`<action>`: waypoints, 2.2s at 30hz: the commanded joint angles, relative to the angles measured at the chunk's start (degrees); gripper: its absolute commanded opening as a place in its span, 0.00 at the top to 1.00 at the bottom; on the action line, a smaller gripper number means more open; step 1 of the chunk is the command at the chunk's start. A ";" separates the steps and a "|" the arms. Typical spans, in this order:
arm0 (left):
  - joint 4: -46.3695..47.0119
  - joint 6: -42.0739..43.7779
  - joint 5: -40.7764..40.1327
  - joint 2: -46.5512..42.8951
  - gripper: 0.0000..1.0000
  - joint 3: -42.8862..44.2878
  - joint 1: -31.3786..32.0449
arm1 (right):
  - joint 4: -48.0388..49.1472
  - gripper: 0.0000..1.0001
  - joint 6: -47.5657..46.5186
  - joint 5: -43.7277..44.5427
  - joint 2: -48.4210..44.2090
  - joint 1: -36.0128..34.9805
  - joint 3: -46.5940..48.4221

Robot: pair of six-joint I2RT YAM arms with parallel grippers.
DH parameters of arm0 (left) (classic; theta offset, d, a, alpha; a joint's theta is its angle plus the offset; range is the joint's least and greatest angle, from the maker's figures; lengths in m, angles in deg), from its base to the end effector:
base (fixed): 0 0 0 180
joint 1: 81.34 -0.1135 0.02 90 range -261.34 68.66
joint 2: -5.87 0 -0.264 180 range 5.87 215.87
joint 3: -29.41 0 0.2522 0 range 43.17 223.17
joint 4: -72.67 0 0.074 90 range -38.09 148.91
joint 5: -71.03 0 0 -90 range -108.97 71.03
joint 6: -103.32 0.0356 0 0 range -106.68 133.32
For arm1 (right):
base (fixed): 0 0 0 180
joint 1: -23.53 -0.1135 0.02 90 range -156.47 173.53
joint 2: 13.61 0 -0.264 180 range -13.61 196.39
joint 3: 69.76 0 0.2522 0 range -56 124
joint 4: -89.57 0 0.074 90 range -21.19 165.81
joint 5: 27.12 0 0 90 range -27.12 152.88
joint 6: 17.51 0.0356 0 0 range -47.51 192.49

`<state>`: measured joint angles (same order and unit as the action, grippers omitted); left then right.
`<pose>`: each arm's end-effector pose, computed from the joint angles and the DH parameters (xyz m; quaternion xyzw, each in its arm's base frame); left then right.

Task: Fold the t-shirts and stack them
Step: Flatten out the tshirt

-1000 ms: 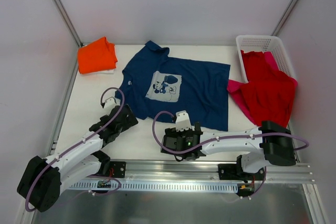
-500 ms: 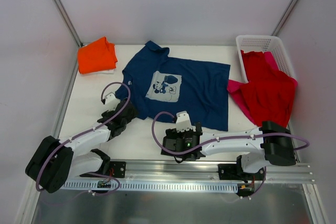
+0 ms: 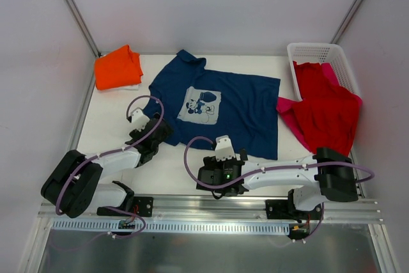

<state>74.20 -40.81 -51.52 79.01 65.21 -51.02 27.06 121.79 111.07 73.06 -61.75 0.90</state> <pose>0.2067 -0.0987 0.1523 -0.3012 0.8099 -0.1091 0.4914 0.0484 0.2634 0.2117 -0.2417 0.8765 -0.0726 0.4100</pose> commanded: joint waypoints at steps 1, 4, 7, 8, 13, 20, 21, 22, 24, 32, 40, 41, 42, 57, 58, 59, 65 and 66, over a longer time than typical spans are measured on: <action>-1.32 -1.33 0.83 1.82 0.09 -0.33 -0.09 | -2.40 0.01 1.06 2.18 1.56 -0.24 1.37; -1.31 -1.86 0.92 2.27 0.35 -0.42 -0.27 | -2.93 0.01 1.06 2.18 2.36 -0.24 1.98; -1.66 -2.38 1.18 2.09 0.47 -0.51 -0.35 | -3.10 0.00 1.15 2.18 2.80 -0.24 2.24; -1.84 -2.65 1.09 1.83 0.55 -0.42 -0.36 | -3.10 0.01 1.15 2.18 2.89 -0.24 2.25; -3.60 -3.00 0.30 0.51 0.71 -0.51 -0.27 | -3.10 0.00 1.24 1.91 3.59 -0.24 2.51; -5.35 -2.82 -0.14 -1.16 0.81 -0.33 -0.35 | -3.28 0.01 0.89 1.65 5.08 -0.33 3.56; -5.53 -2.74 -0.23 -1.25 0.82 -0.16 -0.36 | -3.45 0.00 0.89 1.65 5.17 -0.24 3.74; -5.88 -2.39 -0.23 -1.51 0.83 0.02 -0.36 | -3.37 0.01 0.80 1.65 5.26 -0.33 3.91; -7.81 -1.86 0.03 -2.91 0.88 0.89 -0.27 | -3.46 0.01 0.63 1.74 5.61 -0.24 4.18; -17.91 4.81 -0.05 -18.55 0.96 4.58 0.17 | -3.45 0.00 0.18 1.91 6.05 -0.24 5.06; -27.76 7.99 3.99 -28.84 0.90 8.98 0.17 | -2.67 0.00 -0.17 1.04 6.58 -0.51 5.67; -29.34 8.07 5.73 -29.98 0.88 9.07 0.17 | -2.75 0.00 -0.08 1.04 6.58 -0.68 5.76; -29.96 7.90 6.53 -30.42 0.85 9.24 0.17 | -2.84 0.01 0.01 0.95 6.58 -0.77 5.59; -38.93 -1.07 16.49 -47.30 0.70 -2.35 0.17 | -4.25 0.00 1.94 0.60 7.19 -1.91 5.41; -38.93 -1.50 14.30 -47.04 0.70 -2.70 0.17 | -4.16 0.01 1.59 0.68 7.37 -2.09 5.93; -39.02 -1.94 9.23 -46.34 0.77 -2.97 0.17 | -3.98 0.01 1.42 0.60 7.72 -2.18 6.20; -24.54 1.99 -1.80 -31.44 0.98 -3.67 0.08 | -5.83 0.00 1.15 1.12 9.57 -3.23 8.92; -18.60 2.88 -1.72 -29.13 1.00 -3.76 0.00 | -6.44 0.00 1.24 1.38 9.48 -3.49 9.01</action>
<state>42.86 -40.83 -47.13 44.09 61.94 -51.02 23.98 122.14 111.48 82.44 -64.44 7.44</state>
